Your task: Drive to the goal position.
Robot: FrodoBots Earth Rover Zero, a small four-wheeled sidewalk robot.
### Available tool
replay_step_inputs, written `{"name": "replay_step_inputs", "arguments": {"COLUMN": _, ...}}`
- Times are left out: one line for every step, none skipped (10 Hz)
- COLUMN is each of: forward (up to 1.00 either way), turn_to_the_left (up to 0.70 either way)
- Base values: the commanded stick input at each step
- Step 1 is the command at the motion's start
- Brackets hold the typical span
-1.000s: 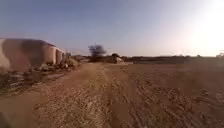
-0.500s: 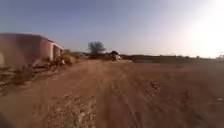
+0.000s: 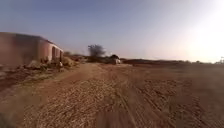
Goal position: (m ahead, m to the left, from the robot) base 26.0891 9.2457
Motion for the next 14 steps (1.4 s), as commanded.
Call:
{"name": "replay_step_inputs", "arguments": {"forward": 0.70, "turn_to_the_left": 0.00}}
{"name": "replay_step_inputs", "arguments": {"forward": 0.70, "turn_to_the_left": 0.00}}
{"name": "replay_step_inputs", "arguments": {"forward": 0.70, "turn_to_the_left": 0.00}}
{"name": "replay_step_inputs", "arguments": {"forward": 0.70, "turn_to_the_left": 0.00}}
{"name": "replay_step_inputs", "arguments": {"forward": 0.70, "turn_to_the_left": 0.00}}
{"name": "replay_step_inputs", "arguments": {"forward": 0.70, "turn_to_the_left": 0.00}}
{"name": "replay_step_inputs", "arguments": {"forward": 0.70, "turn_to_the_left": 0.00}}
{"name": "replay_step_inputs", "arguments": {"forward": 0.70, "turn_to_the_left": 0.00}}
{"name": "replay_step_inputs", "arguments": {"forward": 0.70, "turn_to_the_left": 0.00}}
{"name": "replay_step_inputs", "arguments": {"forward": 0.70, "turn_to_the_left": 0.00}}
{"name": "replay_step_inputs", "arguments": {"forward": 0.70, "turn_to_the_left": 0.00}}
{"name": "replay_step_inputs", "arguments": {"forward": 0.70, "turn_to_the_left": 0.00}}
{"name": "replay_step_inputs", "arguments": {"forward": 0.70, "turn_to_the_left": 0.00}}
{"name": "replay_step_inputs", "arguments": {"forward": 0.70, "turn_to_the_left": 0.00}}
